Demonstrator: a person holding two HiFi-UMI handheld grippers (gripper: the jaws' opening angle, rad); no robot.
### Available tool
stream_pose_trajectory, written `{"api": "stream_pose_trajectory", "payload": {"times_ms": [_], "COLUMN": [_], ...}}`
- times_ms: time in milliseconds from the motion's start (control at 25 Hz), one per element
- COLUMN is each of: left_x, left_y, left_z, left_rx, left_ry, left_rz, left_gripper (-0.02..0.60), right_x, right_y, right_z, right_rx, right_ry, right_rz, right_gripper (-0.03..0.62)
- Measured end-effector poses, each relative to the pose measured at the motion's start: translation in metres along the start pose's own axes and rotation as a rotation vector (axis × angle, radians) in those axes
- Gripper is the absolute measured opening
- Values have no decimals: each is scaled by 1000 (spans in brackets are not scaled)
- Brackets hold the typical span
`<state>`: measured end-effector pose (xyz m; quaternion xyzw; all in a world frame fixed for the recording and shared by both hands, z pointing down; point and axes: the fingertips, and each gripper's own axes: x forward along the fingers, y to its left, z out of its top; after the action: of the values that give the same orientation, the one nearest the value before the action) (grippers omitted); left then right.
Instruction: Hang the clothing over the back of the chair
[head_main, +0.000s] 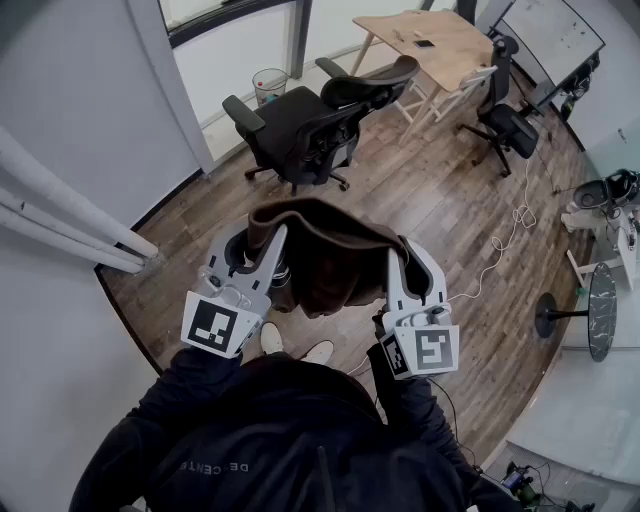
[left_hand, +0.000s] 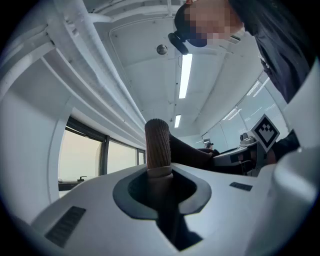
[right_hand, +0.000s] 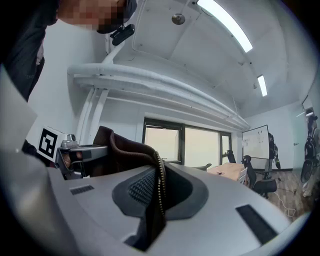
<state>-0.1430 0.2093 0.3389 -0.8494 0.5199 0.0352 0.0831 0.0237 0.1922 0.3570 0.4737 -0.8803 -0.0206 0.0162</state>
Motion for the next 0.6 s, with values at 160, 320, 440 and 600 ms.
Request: {"api": "stream_pose_trajectory", "payload": {"times_ms": [160,320,440,600], "left_x": [3,0,-2,-6], "left_y": [-7,-12,-12,-11], "left_z": [4,6,11,14], "left_rx": [10,19,28,43], "left_ry": [-10,-7,-13,-7], "left_rz": [-1,-3,-6,-5], "left_gripper": [60,60,60,60], "right_x": [-3,-9,-11,-12], "right_y": [-6,-5,-3,1], "right_z": [3,2,4,6], "right_rx": [-20,-12,2,2], "right_ry": [-12,-13,-14,-5], "right_rz": [-12,-15,-15,-17], "right_gripper": [40,40,40,40]}}
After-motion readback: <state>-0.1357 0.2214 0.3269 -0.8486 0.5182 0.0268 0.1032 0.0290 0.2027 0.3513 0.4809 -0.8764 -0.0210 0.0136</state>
